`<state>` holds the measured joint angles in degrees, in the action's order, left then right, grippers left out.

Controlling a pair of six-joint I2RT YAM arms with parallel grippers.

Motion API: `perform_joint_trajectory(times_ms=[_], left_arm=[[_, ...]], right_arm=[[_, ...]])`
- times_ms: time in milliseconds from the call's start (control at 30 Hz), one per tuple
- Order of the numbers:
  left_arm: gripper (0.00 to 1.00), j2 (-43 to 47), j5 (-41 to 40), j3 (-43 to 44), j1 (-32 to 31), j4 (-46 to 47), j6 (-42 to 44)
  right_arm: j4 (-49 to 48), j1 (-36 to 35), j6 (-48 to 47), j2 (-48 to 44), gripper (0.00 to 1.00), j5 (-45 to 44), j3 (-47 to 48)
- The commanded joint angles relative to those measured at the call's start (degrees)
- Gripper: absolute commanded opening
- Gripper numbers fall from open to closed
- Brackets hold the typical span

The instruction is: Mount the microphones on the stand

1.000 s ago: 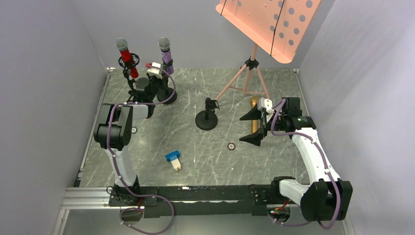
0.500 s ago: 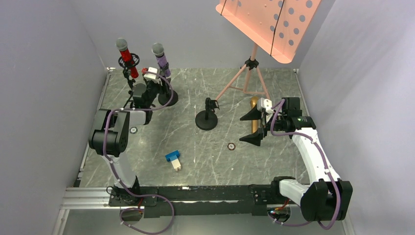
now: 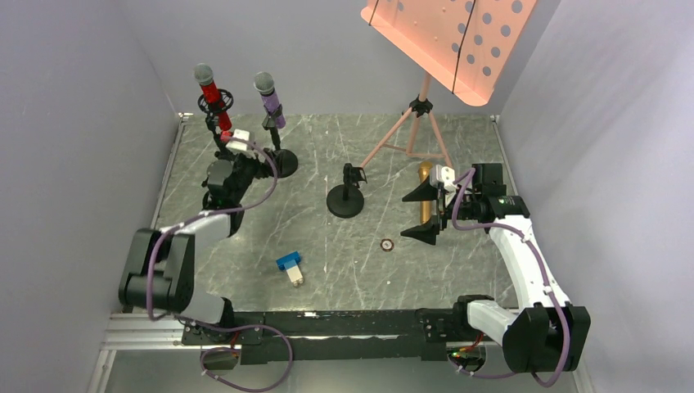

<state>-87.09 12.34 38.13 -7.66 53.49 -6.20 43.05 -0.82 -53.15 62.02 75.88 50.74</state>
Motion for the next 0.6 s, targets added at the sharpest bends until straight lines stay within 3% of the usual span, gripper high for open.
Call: perform_joint_trajectory(times_ms=[0,167,267,433,567], left_arm=[[0.99,11.6,-2.53,-5.61,-0.59,-9.71,-8.4],[0.99,22.52,3.27,-7.75,-0.51,-27.47,-17.07],[0.99,26.54,10.05,-8.26,-0.51,-32.75,-20.25],[0.99,30.52,21.13,-4.58,-0.51,-41.99,-19.68],[0.99,31.65,23.86,-0.51,-0.51,-51.01,-14.71]], right_arm=[[-1.95,0.2,-1.05,-1.73,1.0,0.6,1.59],[-14.41,0.28,12.71,-3.69,1.0,-2.41,-2.65],[-23.44,0.29,21.39,-4.59,1.0,-4.18,-7.17],[-17.73,0.29,15.85,-3.22,1.0,-5.37,-4.96],[-16.16,0.36,13.96,-2.31,1.0,-6.84,-4.48]])
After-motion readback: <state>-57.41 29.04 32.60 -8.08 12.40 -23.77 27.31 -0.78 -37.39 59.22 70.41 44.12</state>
